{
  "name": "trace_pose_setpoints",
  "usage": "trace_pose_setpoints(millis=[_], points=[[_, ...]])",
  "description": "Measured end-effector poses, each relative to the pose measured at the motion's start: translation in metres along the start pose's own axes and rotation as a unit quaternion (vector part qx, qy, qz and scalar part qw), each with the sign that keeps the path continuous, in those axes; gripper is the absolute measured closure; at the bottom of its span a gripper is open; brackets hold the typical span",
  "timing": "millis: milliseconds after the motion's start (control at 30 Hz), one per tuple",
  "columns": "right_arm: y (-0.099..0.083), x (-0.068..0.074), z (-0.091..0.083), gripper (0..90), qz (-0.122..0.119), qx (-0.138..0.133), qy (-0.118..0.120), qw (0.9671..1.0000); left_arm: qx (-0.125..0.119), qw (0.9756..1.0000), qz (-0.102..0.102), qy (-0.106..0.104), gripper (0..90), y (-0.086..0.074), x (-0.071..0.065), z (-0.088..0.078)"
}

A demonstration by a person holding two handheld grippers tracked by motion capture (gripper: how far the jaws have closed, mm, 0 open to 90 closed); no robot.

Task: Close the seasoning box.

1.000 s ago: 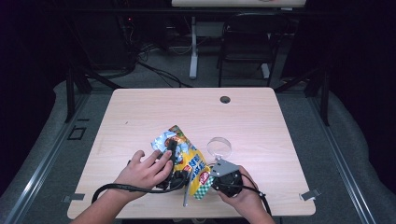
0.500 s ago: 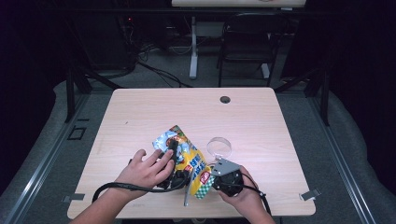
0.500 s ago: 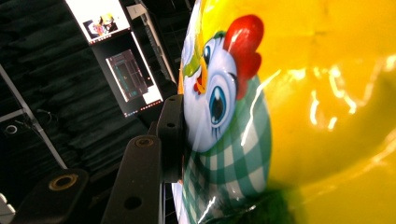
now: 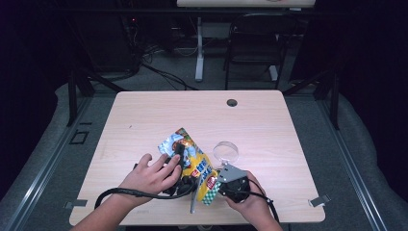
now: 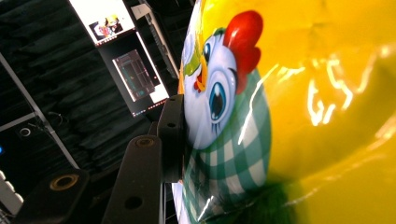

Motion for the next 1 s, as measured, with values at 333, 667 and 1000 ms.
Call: trace_pose_setpoints(millis=[333,667,1000], points=[[0.0003,-0.0002,0.0005,70.8,0.002,-0.004,0.001,1.0,0.005,0.9999,0.014,0.002,66.4,0.0003,0.0034,-0.0023],[0.0001,-0.0003,0.0009,70.8,0.0,0.0,0.0,1.0,0.004,0.9999,0.014,-0.006,67.9,0.0012,0.0034,-0.0026],[0.0012,0.0006,0.0015,70.8,0.002,-0.007,0.002,1.0,0.009,0.9997,0.021,0.001,68.8,0.001,0.0056,-0.0036]])
Point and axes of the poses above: each handheld gripper's, and its own axes: z roughly forward along the jaws, y roughly out of its top, x roughly to its left, the point moved 3 cm from there along z, roughly forward along the jaws, and after that the axes turned 15 degrees about z, right-handed, at the moved point
